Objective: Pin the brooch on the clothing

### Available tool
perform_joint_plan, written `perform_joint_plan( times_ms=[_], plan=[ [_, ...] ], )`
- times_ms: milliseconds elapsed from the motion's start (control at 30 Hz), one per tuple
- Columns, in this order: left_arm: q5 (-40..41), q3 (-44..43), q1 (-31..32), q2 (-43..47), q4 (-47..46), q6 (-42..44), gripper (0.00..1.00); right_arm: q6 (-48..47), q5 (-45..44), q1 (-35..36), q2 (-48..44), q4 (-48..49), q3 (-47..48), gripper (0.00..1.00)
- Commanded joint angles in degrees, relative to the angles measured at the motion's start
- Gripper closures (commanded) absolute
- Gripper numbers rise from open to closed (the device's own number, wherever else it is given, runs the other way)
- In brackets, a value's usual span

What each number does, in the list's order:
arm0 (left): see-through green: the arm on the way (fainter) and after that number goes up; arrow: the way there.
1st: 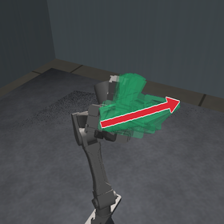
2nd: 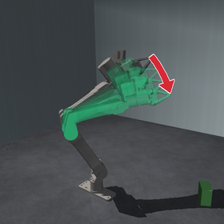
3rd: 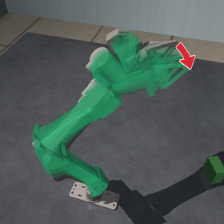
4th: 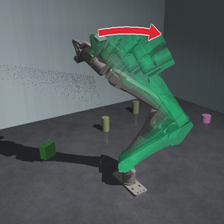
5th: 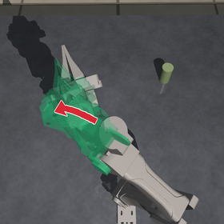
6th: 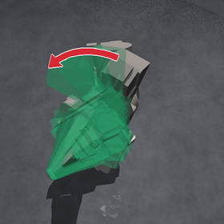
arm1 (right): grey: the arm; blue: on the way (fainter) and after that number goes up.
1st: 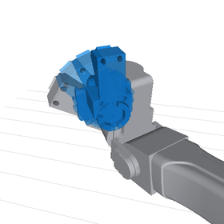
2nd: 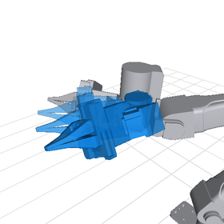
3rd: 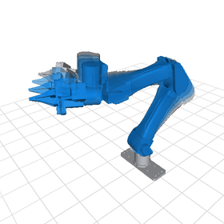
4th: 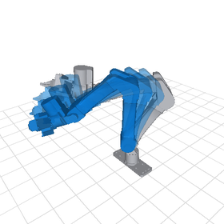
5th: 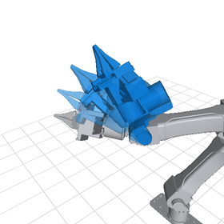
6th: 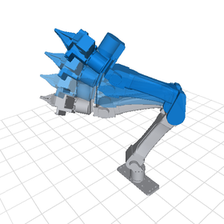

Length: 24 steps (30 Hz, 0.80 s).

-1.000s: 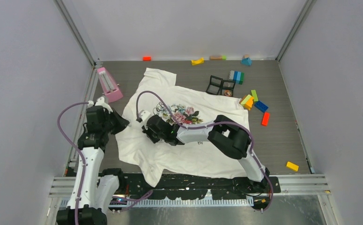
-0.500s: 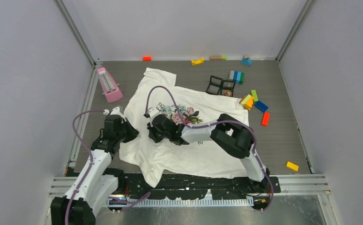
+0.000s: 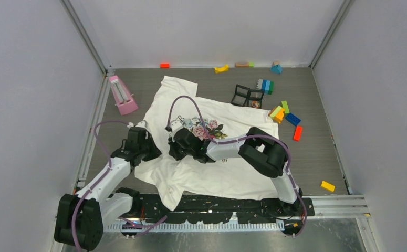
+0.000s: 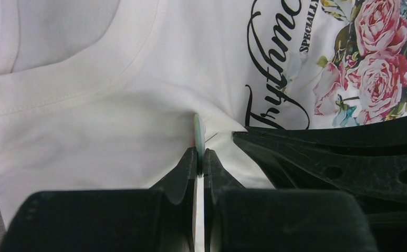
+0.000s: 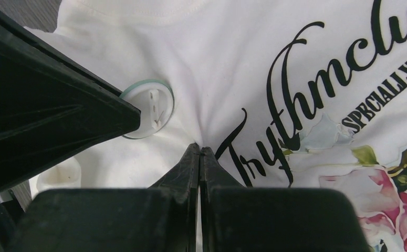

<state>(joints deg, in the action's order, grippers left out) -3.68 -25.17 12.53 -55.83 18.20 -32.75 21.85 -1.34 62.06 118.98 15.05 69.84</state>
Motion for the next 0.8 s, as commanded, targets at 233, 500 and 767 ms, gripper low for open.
perform_joint_plan(
  times_ms=[233, 500, 767],
  plan=[
    [2.8, -4.3, 2.99, -4.16, -1.9, 1.1, 1.0, 1.27, 0.33, -0.19, -5.43, 2.45, -1.01, 0.99],
    [5.21, -6.02, 4.65, -4.19, 1.16, 1.96, 1.0, 1.2, 0.1, -0.19, -6.64, 2.75, -1.48, 0.99],
    [5.68, -8.43, 6.14, -4.94, 5.01, 2.6, 1.0, 1.19, -0.09, -0.21, -7.11, 3.3, -1.9, 0.99]
  ],
)
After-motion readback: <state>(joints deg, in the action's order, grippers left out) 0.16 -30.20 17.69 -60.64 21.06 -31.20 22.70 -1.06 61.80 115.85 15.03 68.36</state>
